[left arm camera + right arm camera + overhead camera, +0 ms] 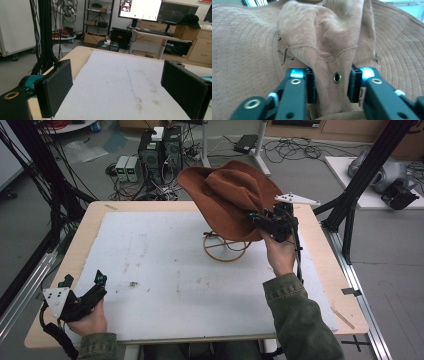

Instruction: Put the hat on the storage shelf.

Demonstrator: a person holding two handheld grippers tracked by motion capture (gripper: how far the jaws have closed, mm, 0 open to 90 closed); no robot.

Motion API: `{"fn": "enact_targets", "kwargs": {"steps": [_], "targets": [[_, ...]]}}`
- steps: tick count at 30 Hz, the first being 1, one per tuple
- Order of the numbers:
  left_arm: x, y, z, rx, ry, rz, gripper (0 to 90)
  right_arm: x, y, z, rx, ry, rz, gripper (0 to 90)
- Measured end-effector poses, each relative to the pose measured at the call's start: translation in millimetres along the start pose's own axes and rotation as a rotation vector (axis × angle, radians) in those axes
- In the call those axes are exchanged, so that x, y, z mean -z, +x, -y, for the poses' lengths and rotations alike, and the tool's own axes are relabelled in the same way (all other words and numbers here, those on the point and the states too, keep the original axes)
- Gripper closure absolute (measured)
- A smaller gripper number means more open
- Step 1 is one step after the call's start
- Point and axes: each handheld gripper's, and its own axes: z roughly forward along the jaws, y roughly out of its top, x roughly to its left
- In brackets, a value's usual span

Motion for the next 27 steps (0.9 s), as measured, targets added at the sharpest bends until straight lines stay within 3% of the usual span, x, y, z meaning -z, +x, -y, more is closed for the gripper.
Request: {"fn": "enact_targets", "kwargs": {"steps": [2,3,4,6,10,12,18,23,24,27], "targets": [[0.1,0.0,0.0,0.000,0.000,0.000,10.5,-0.2,0.4,4.8,0.018,-0.014,0.002,54.2],[0.2,0.0,0.0,-0.001,-0.001,0.000,10.5,0.3,2.3,9.7,0.051,-0.040,0.020,47.0],[0.1,0.0,0.0,0.000,-0.001,0.000,10.5,0.3,2.3,9.7,0.051,-0.040,0.020,47.0],[0.1,0.0,0.1,0.000,0.001,-0.001,10.5,1.0,3.2,15.0,0.082,-0.071,0.048,34.2],[0.0,-0.2,0.0,0.000,0.000,0.000,10.5,5.6,2.5,18.0,0.089,-0.124,0.042,24.1],[0.0,-0.2,0.1,0.001,0.001,-0.002,10.5,12.0,2.4,19.4,0.099,-0.179,0.046,13.0],[-0.2,-1.2,0.2,0.004,-0.001,0.002,10.5,26.0,2.4,19.0,0.119,-0.291,0.033,9.1],[-0.2,-1.4,0.4,0.006,0.001,0.002,10.5,36.3,1.4,19.0,0.119,-0.317,0.039,5.1],[0.0,-1.4,0.3,0.006,0.001,0.004,10.5,42.8,0.9,21.5,0.119,-0.341,0.086,1.1],[0.2,-2.0,0.2,0.002,0.000,0.005,10.5,50.6,-0.4,25.5,0.137,-0.369,0.125,0.9]]}}
